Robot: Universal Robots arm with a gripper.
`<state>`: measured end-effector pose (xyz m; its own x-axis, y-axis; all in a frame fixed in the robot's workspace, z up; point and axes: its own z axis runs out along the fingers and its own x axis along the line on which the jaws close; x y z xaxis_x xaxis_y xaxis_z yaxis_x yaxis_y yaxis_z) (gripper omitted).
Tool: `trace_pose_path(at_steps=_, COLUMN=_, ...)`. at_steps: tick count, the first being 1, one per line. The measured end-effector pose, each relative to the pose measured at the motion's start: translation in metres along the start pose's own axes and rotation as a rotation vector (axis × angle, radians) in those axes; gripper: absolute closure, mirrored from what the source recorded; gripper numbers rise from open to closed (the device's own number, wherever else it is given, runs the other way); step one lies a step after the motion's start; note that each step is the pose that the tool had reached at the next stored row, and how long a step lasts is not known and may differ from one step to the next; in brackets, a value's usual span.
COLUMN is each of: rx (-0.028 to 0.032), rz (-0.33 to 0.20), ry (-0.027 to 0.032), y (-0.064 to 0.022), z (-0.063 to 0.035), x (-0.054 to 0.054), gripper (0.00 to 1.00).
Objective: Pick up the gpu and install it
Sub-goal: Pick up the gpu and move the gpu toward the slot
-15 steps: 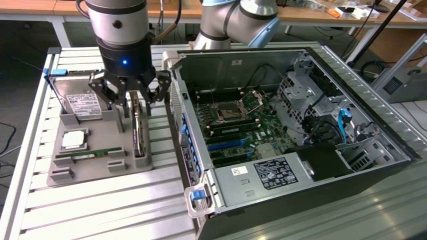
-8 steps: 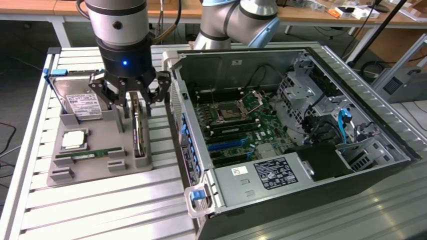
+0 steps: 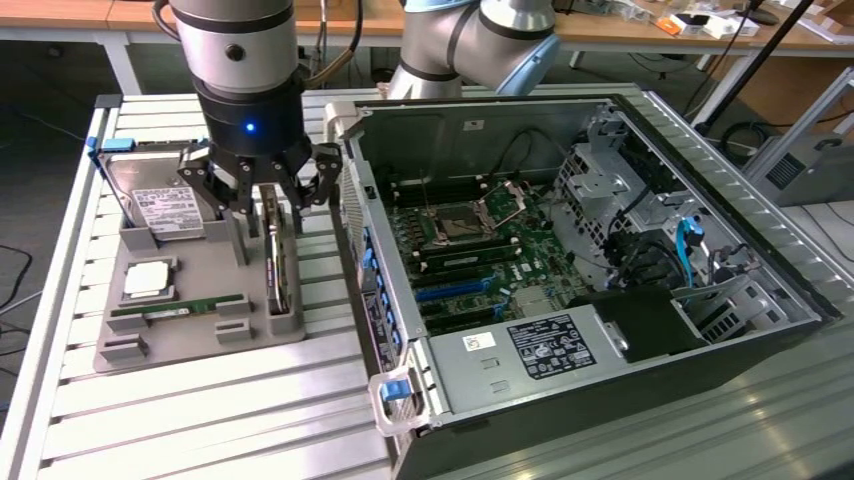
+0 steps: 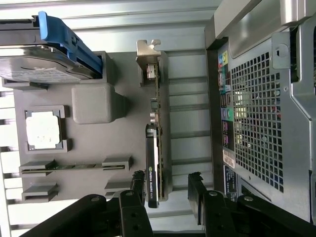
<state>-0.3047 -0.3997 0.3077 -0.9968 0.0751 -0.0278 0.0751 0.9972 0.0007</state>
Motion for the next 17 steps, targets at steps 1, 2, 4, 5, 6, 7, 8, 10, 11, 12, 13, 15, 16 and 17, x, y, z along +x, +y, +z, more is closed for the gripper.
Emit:
trace_pose_path(at_steps=1, rx=0.0, rz=0.0, ry=0.0, y=0.0, z=0.0002, x=0.0, gripper=0.52)
trace_pose_path(at_steps=2, rx=0.0, rz=0.0, ry=0.0001, y=0.0, z=0.0005, x=0.0, gripper=0.52)
trace_pose_path(at_steps=4, rx=0.0001, rz=0.0, ry=0.0, y=0.0, z=0.0016, x=0.0, gripper=0.52)
trace_pose_path(at_steps=5, rx=0.0001, rz=0.0, ry=0.0, y=0.0, z=0.0024, x=0.0001, gripper=0.52)
trace_pose_path(at_steps=6, rx=0.0002, rz=0.0, ry=0.0001, y=0.0, z=0.0025, x=0.0001, gripper=0.52)
trace_pose_path(at_steps=7, rx=0.0002, rz=0.0, ry=0.0, y=0.0, z=0.0027, x=0.0001, gripper=0.52)
trace_pose_path(at_steps=8, rx=0.0003, rz=0.0, ry=0.0, y=0.0, z=0.0029, x=0.0001, gripper=0.52)
trace_pose_path(at_steps=10, rx=0.0003, rz=0.0, ry=0.0, y=0.0, z=0.0035, x=0.0001, gripper=0.52)
trace_pose_path(at_steps=11, rx=0.0005, rz=0.0, ry=0.0, y=0.0, z=0.0039, x=0.0001, gripper=0.52)
trace_pose_path(at_steps=12, rx=0.0006, rz=0.0, ry=0.0, y=0.0, z=0.0041, x=0.0001, gripper=0.52)
trace_pose_path(at_steps=13, rx=0.0006, rz=0.0, ry=0.0, y=0.0, z=0.0042, x=0.0001, gripper=0.52)
trace_pose_path(at_steps=15, rx=0.0008, rz=0.0, ry=0.0, y=0.0, z=0.0045, x=0.0001, gripper=0.52)
trace_pose_path(at_steps=16, rx=0.001, rz=0.0, ry=0.0, y=0.0, z=0.005, x=0.0001, gripper=0.52)
trace_pose_path(at_steps=17, rx=0.0011, rz=0.0, ry=-0.0001, y=0.0, z=0.0055, x=0.0001, gripper=0.52)
